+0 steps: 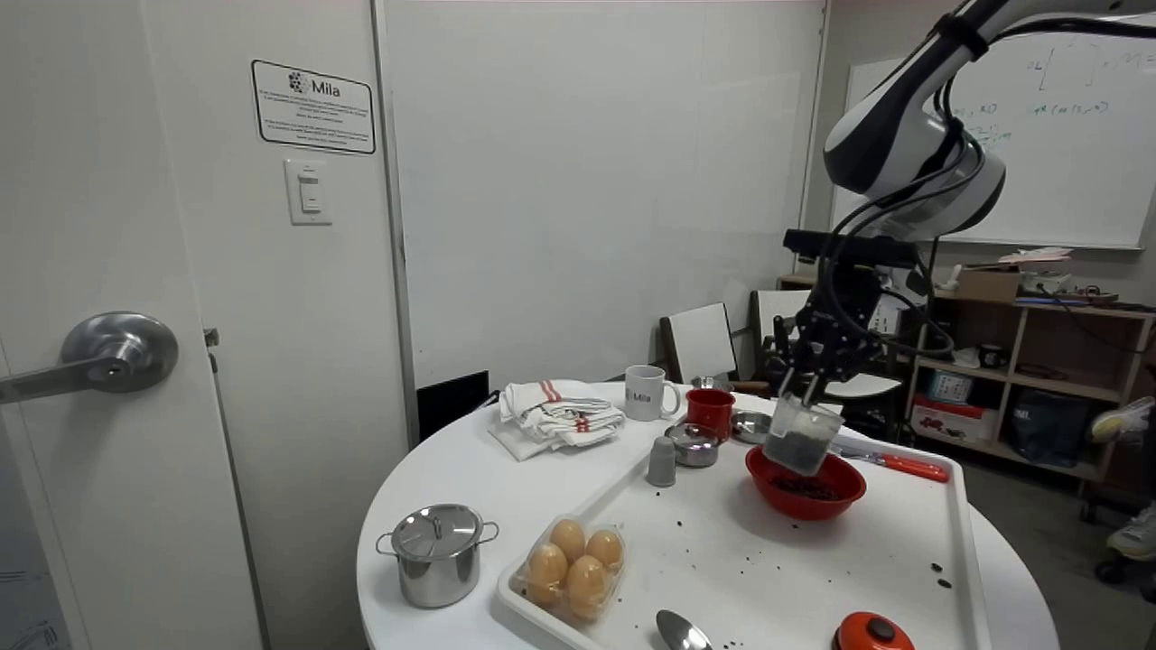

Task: Pour some of the things in the jug into the red bowl

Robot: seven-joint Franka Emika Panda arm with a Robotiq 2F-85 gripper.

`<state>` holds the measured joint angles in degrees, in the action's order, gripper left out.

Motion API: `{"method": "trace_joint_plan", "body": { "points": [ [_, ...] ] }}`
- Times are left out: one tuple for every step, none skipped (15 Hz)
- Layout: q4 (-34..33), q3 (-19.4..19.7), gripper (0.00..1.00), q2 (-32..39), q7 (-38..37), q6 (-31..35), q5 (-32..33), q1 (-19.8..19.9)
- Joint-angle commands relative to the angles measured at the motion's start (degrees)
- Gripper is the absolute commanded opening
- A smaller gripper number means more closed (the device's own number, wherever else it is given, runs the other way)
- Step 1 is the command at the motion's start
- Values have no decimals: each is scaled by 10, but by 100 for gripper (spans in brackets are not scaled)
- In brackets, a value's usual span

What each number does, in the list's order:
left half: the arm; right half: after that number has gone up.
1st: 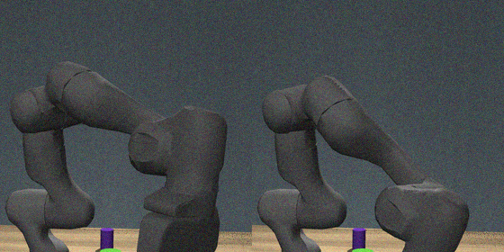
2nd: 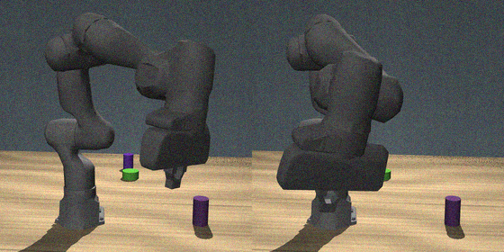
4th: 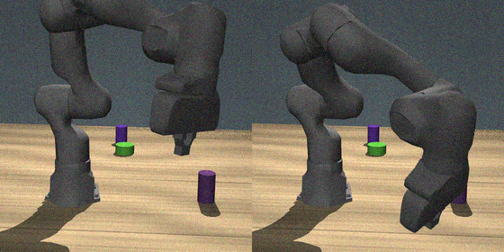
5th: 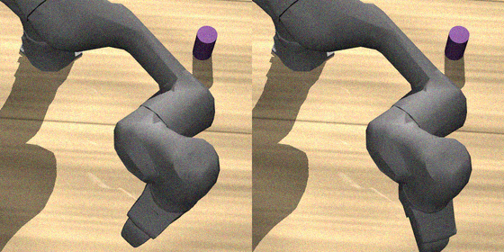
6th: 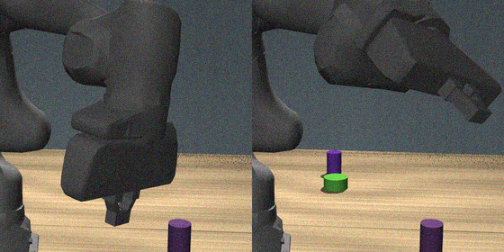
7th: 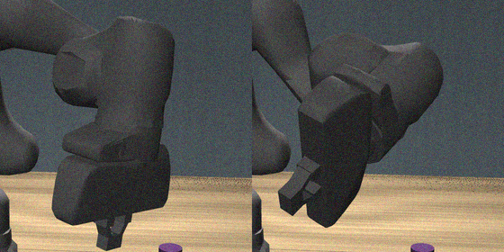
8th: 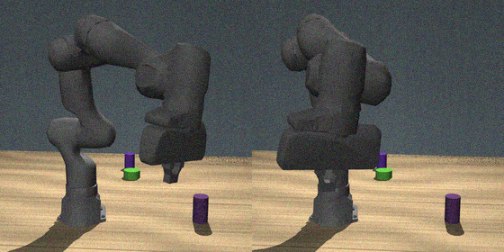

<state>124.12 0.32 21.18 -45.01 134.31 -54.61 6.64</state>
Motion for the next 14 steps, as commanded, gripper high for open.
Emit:
{"method": "trace_joint_plan", "body": {
  "points": [
    [-30,8,10,39,59,-102,-25,10],
    [-37,11,10,48,63,-131,-30,13],
    [-41,17,10,53,57,-146,-37,13],
    [-17,27,26,35,43,-106,-22,-11],
    [-22,30,26,42,45,-121,-26,-9],
    [-27,31,11,47,46,-128,-28,-7],
    [-24,34,12,50,48,-150,4,-12],
    [-29,35,11,57,49,-179,27,-12],
    [-37,36,12,63,50,-203,36,-11],
    [-44,36,12,68,53,-228,46,-8],
    [-52,37,11,72,51,-248,51,-6],
    [-56,39,11,74,51,-261,52,-5],
    [-63,42,11,76,53,-280,51,1],
    [-69,45,11,77,54,-296,48,5]
  ]
}}
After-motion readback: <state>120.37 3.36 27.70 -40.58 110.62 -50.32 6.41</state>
